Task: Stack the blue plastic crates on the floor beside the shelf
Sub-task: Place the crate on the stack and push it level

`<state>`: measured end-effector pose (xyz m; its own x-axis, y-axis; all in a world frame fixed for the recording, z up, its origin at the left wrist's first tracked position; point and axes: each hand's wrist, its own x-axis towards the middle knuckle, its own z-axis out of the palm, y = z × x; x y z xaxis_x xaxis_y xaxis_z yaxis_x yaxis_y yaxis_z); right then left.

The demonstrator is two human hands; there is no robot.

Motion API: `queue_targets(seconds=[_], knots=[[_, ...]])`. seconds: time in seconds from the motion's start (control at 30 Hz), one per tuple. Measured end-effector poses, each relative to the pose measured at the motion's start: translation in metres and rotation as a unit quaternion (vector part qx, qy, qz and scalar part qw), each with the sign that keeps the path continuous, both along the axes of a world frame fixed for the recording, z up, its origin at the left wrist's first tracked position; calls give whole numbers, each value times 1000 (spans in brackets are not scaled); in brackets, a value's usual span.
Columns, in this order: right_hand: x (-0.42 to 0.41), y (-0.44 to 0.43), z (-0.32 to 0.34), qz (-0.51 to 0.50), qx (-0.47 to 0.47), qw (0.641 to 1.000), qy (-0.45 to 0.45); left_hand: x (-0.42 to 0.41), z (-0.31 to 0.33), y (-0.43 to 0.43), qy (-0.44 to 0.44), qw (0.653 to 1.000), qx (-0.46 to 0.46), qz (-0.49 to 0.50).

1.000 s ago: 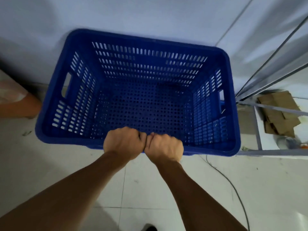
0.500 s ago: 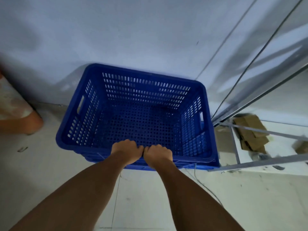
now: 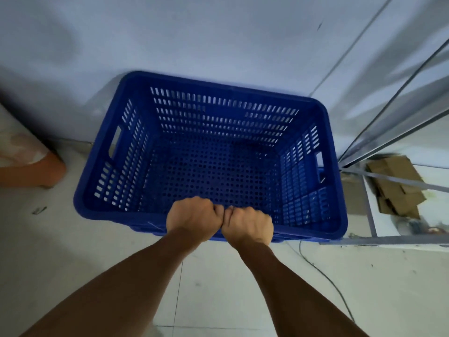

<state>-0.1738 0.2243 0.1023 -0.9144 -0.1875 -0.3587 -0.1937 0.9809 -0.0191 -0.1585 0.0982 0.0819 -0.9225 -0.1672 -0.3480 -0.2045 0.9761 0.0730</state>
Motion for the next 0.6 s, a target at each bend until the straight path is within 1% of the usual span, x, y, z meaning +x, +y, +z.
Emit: queue_targets(seconds=[0.07, 0.2, 0.33, 0.37, 0.47, 0.6], knots=[[5, -1, 5, 18, 17, 1000, -11, 3, 4, 1, -3, 1000, 4, -4], [8, 1, 12, 64, 17, 997, -31, 9, 1, 0, -5, 999, 34, -38], [10, 0, 24, 64, 15, 992, -104, 10, 12, -3, -59, 996, 38, -61], [10, 0, 26, 59, 13, 992, -115, 12, 18, -2, -56, 995, 43, -65], [9, -1, 31, 67, 17, 990, -126, 15, 33, -5, -47, 996, 33, -66], [5, -1, 29, 98, 22, 987, -124, 8, 22, -10, -65, 995, 37, -66]])
